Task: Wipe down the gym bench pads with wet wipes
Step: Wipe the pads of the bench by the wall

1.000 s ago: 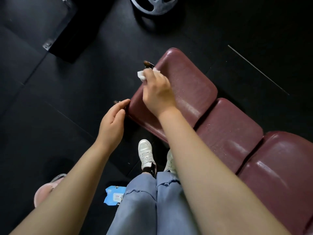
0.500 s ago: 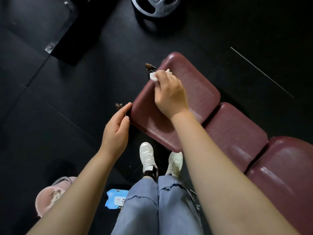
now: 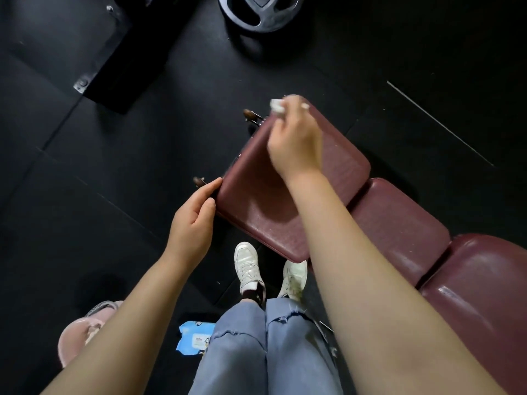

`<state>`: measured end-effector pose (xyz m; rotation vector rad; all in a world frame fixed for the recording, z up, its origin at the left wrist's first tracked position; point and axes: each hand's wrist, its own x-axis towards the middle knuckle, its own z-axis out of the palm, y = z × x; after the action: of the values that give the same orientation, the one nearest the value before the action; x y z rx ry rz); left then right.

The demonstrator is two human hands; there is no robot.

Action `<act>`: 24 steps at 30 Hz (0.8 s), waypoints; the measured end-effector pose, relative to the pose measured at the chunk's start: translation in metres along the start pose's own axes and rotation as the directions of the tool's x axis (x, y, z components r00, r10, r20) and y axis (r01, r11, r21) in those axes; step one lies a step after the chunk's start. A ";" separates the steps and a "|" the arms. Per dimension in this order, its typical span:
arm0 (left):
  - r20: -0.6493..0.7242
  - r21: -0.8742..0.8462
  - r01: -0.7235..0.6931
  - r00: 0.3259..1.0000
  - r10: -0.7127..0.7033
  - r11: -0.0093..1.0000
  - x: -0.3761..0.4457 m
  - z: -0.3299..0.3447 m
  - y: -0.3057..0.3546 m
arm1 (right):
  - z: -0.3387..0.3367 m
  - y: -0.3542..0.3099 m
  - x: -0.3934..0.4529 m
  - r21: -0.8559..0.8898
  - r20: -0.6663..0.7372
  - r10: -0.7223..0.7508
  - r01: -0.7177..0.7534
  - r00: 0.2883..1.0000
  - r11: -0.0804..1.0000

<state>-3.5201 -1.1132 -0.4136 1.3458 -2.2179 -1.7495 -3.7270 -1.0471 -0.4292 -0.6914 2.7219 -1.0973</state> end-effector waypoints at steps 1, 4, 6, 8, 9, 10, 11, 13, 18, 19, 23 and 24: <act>0.000 -0.001 0.002 1.000 -0.002 1.000 0.000 0.000 0.000 | -0.001 -0.003 0.004 -0.032 0.068 -0.160 0.162 0.985 0.986; 0.001 0.001 0.013 1.000 -0.013 1.000 0.001 0.000 0.002 | -0.024 0.034 0.003 -0.135 0.090 -0.145 0.156 0.985 0.978; 0.003 0.005 0.023 1.000 -0.023 1.000 0.000 0.000 0.002 | -0.049 0.071 -0.020 -0.178 -0.010 0.204 -0.202 0.979 0.963; 0.003 0.000 0.034 0.999 -0.034 0.999 0.001 0.000 0.002 | -0.070 0.095 -0.043 -0.161 -0.108 0.508 -0.519 0.855 0.840; 0.006 -0.007 0.036 0.999 -0.036 0.999 0.001 0.000 0.002 | -0.074 0.097 -0.048 -0.152 -0.126 0.607 -0.620 0.785 0.770; 0.010 -0.012 0.033 0.999 -0.032 0.999 0.001 0.000 0.003 | -0.074 0.094 -0.046 -0.159 -0.131 0.670 -0.682 0.731 0.714; 0.011 -0.015 0.028 1.000 -0.028 0.999 0.001 0.000 0.004 | -0.071 0.086 -0.036 -0.165 -0.130 0.706 -0.717 0.697 0.677; 0.018 -0.010 0.025 1.000 -0.024 1.000 0.001 -0.002 0.006 | -0.057 0.058 -0.007 -0.154 -0.107 0.691 -0.698 0.715 0.699; 0.029 0.033 0.037 0.999 -0.038 0.999 0.002 -0.003 0.006 | -0.016 -0.017 0.039 -0.140 0.189 0.136 -0.111 0.972 0.984; 0.034 0.044 0.042 0.999 -0.043 0.998 0.001 -0.003 0.005 | -0.017 -0.019 0.040 -0.165 0.262 0.017 0.027 0.965 0.986; 0.031 0.088 0.042 0.999 -0.045 0.995 -0.002 -0.002 0.009 | -0.049 0.034 0.028 -0.226 0.197 0.144 -0.098 0.970 0.969; 0.031 0.102 0.043 0.998 -0.046 0.994 -0.003 -0.001 0.010 | -0.060 0.053 0.020 -0.230 0.156 0.263 -0.224 0.952 0.947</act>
<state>-3.5236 -1.1122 -0.4041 1.4066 -2.3417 -1.7069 -3.7812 -0.9849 -0.4208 -0.4371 2.6923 -0.6625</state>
